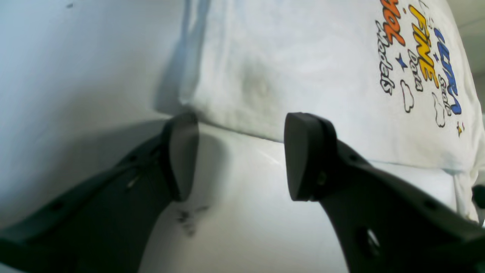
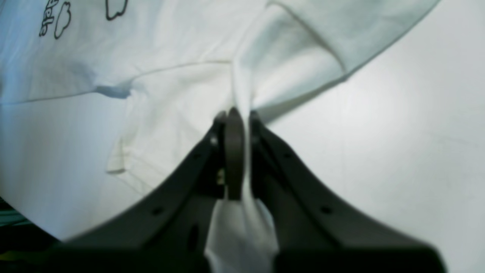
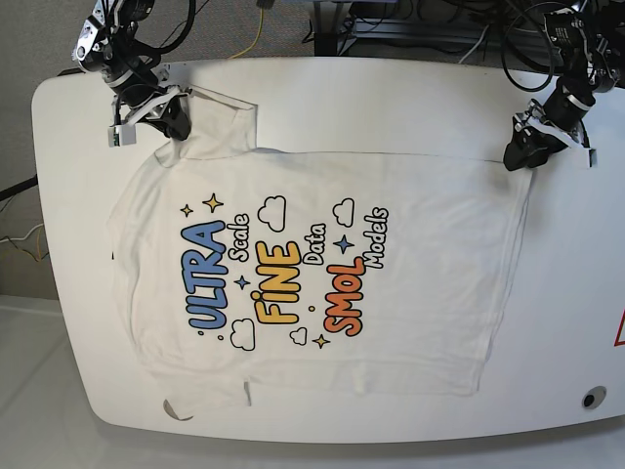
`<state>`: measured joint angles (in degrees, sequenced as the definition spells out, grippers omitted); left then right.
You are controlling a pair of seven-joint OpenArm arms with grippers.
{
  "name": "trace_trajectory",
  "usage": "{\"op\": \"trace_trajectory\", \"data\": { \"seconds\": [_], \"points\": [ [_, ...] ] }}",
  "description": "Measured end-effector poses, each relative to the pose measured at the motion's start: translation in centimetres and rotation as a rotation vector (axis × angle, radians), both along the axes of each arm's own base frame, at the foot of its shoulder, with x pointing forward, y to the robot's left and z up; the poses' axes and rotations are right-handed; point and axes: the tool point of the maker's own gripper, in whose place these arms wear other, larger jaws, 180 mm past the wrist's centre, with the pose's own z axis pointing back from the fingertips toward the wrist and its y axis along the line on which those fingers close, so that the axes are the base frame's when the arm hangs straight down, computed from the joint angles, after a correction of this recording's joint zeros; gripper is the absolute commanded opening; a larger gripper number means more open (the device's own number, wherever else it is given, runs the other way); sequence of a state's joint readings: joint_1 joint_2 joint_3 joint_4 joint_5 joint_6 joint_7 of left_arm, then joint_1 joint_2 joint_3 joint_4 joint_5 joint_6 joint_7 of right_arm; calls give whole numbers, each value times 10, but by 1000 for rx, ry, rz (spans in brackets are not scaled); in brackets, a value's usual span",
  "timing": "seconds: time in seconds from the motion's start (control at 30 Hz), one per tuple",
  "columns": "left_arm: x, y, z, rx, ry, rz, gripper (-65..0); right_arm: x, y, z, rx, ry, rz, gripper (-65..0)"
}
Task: Fold the T-shirt properly
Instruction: 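Lower the left gripper and grasp the other shoulder corner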
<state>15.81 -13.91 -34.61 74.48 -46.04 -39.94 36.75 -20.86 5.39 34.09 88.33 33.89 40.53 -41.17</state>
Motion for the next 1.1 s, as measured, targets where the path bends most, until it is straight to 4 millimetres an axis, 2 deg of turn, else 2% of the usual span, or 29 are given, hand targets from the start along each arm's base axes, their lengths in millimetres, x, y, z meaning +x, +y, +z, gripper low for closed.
{"op": "trace_trajectory", "data": {
  "seconds": [0.23,0.43,0.5,0.7,0.8,1.1],
  "points": [
    [4,-9,-1,10,-3,-36,-324,0,0,0,0,-1,0,-650],
    [9,-15,-2,15,-2,-60,-366,0,0,0,1,-2,-1,-650],
    [9,-17,-2,12,-2,-63,-449,0,0,0,0,-2,0,-650],
    [10,-22,-5,9,5,-71,-604,1,0,1,0,-4,-1,-650],
    [9,-24,-8,10,13,-77,-647,2,0,1,0,-6,-1,-650],
    [3,-21,-10,14,32,-77,-650,2,0,1,0,-6,-1,-650]
  ]
}}
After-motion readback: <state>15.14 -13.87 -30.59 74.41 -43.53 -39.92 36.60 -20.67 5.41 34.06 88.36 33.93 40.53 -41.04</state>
